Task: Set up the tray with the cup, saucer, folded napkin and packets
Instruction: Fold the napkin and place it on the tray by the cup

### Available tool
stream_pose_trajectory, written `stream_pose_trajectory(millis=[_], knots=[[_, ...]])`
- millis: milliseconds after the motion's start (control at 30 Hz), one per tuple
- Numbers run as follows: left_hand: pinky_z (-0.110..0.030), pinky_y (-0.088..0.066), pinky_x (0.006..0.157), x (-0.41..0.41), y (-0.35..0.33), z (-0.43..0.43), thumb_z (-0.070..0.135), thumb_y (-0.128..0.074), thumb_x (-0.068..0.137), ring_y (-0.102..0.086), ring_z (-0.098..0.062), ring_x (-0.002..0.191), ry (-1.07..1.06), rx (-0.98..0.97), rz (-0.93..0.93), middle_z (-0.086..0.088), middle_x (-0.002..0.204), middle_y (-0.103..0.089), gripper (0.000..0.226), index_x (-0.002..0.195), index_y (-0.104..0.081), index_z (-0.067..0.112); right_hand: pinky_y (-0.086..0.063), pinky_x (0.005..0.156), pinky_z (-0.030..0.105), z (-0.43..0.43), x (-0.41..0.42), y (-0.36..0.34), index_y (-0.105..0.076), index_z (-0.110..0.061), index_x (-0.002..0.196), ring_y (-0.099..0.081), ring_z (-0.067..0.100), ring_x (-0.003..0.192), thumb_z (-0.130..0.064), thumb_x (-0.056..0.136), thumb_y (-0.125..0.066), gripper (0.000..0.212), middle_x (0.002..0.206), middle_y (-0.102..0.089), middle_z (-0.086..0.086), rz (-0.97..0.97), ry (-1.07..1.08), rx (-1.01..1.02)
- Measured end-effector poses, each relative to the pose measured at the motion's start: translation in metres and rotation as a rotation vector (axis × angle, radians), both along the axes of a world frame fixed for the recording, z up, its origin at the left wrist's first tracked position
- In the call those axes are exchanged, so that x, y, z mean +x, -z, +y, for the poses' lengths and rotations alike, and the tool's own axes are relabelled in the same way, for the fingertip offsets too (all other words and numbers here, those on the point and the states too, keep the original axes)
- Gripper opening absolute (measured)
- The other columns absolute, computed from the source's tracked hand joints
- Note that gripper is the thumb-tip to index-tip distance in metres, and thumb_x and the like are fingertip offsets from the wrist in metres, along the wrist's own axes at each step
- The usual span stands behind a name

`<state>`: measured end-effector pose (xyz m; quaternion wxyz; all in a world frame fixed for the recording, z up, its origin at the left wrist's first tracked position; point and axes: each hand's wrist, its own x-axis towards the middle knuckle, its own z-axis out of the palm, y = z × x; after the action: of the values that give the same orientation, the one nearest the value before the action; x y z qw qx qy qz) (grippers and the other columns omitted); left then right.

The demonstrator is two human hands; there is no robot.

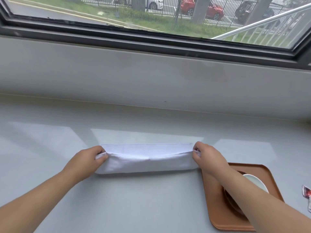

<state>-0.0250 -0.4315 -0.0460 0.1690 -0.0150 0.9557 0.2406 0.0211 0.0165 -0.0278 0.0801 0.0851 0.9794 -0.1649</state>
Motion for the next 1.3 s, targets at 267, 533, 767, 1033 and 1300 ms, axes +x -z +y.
stream_pose_trajectory(millis=[267, 533, 767, 1033, 1300], knots=[[-0.031, -0.041, 0.057, -0.052, 0.019, 0.008, 0.048, -0.060, 0.097, -0.060, -0.009, 0.072, -0.067, 0.009, 0.022, 0.010, 0.074, -0.067, 0.027, 0.076, -0.062, 0.032, -0.039, 0.061, 0.033, 0.005, -0.054, 0.030, -0.053, -0.028, 0.090, -0.055, 0.024, 0.082, -0.029, 0.098, -0.050, 0.009, 0.084, -0.059, -0.005, -0.042, 0.135, 0.020], [-0.043, -0.052, 0.096, -0.057, 0.034, 0.010, 0.055, -0.082, 0.078, -0.054, -0.024, 0.124, 0.041, -0.119, 0.042, 0.004, 0.131, -0.057, 0.063, 0.130, -0.056, 0.029, -0.049, 0.077, 0.047, -0.021, -0.047, 0.036, -0.065, -0.006, 0.115, -0.056, 0.042, 0.096, -0.012, 0.085, -0.070, 0.031, 0.104, -0.064, 0.016, 0.187, 0.105, 0.180], [-0.033, -0.048, 0.071, -0.065, 0.026, 0.006, 0.048, -0.075, 0.082, -0.062, -0.013, 0.093, 0.069, -0.166, -0.152, 0.011, 0.108, -0.065, 0.028, 0.102, -0.060, 0.035, -0.050, 0.076, 0.045, -0.066, 0.000, 0.038, -0.064, -0.013, 0.112, -0.057, 0.033, 0.090, -0.024, 0.084, -0.066, 0.030, 0.101, -0.061, 0.007, 0.083, -0.262, 0.171], [-0.029, -0.042, 0.055, -0.027, 0.015, -0.003, 0.037, -0.069, 0.085, -0.057, -0.016, 0.061, 0.094, -0.037, -0.455, 0.000, 0.077, -0.065, 0.021, 0.080, -0.062, 0.019, -0.050, 0.077, 0.042, -0.126, 0.046, 0.045, -0.056, -0.019, 0.121, -0.053, 0.029, 0.090, -0.039, 0.080, -0.059, 0.045, 0.104, -0.055, 0.004, 0.091, -0.527, 0.154], [-0.030, -0.055, 0.060, 0.075, -0.002, 0.008, 0.025, -0.069, 0.085, -0.065, -0.020, 0.063, -0.112, 0.443, -0.807, -0.003, 0.074, -0.072, 0.021, 0.099, -0.067, 0.010, -0.052, 0.086, 0.040, -0.186, 0.108, 0.051, -0.045, -0.023, 0.141, -0.054, 0.030, 0.105, -0.047, 0.072, -0.066, 0.076, 0.128, -0.056, 0.005, 0.160, -0.641, 0.078]])
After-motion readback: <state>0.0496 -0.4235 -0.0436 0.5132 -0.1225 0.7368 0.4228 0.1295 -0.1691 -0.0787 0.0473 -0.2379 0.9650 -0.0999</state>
